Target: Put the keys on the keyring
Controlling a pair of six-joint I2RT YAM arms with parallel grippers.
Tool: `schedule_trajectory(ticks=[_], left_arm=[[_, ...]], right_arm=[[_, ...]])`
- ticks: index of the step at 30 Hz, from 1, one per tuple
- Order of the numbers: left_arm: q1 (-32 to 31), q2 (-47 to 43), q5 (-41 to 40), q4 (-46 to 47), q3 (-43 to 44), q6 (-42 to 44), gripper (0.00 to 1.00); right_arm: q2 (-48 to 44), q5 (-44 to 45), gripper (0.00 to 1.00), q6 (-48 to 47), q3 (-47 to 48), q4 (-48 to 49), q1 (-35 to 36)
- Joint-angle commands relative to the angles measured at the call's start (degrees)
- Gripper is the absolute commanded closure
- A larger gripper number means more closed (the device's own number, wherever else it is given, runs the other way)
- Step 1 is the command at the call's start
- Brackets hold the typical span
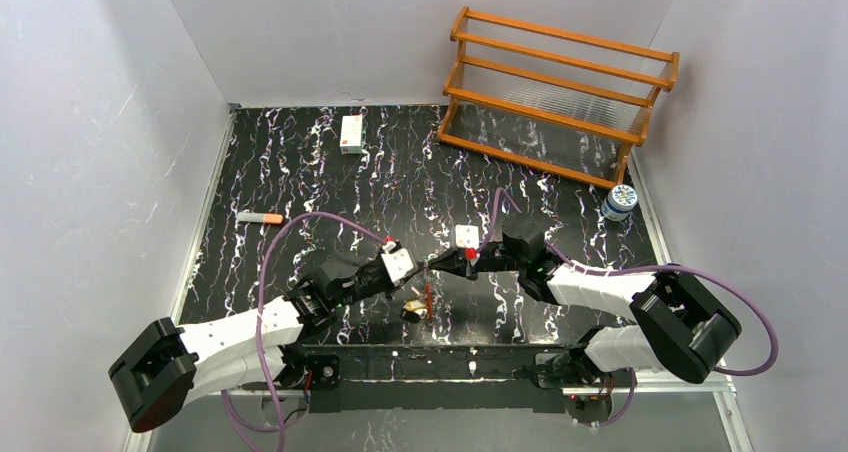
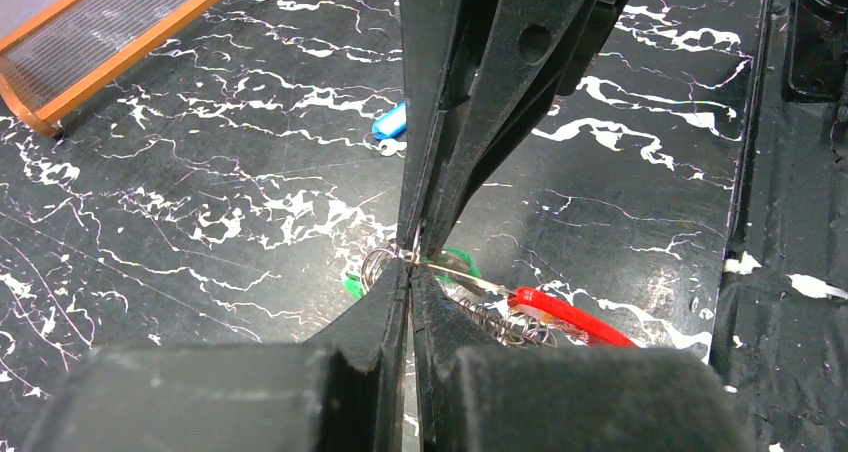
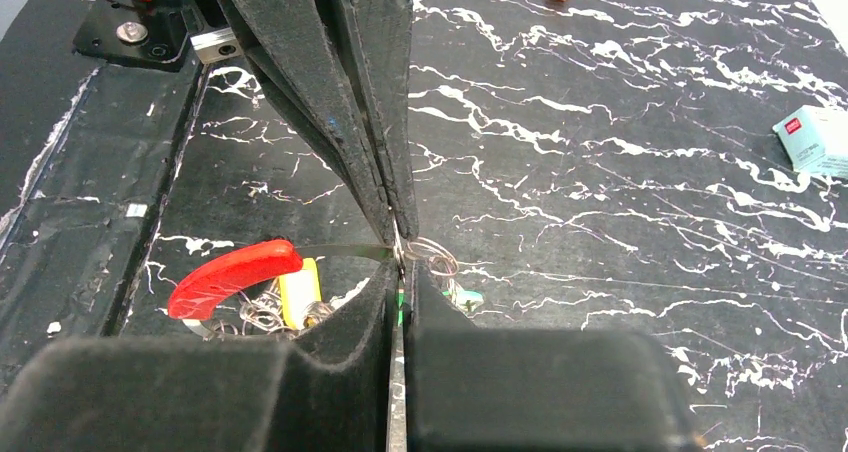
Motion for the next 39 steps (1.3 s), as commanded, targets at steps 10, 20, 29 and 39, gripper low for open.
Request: schedule_trajectory(ticks=[10,20,29,39], left_arm=[[-0.1,-2.3,-1.53,-2.75,1.92,4.55,0.73],[-0.1,-4.33,-2.88,-5.37,1.7,7.59,0.72],[-0.12,0.76,1.35,-1.62,3.03,6.34,0.74],[-0.1,6.07,8.68,4.05,4.04,5.77,0.79]], right_arm=[[-2.55,0.71,0.99,-3.02,7.06,-13.64,0.2],[-2.09,7.28,0.99,-5.37,16.58,-38.51,0.52],[-1.38,12.17,0.99,-7.56,21.75,-52.05,1.83],[-1.68,9.46,0.99,-8.78,22.91,-54.01,2.22]])
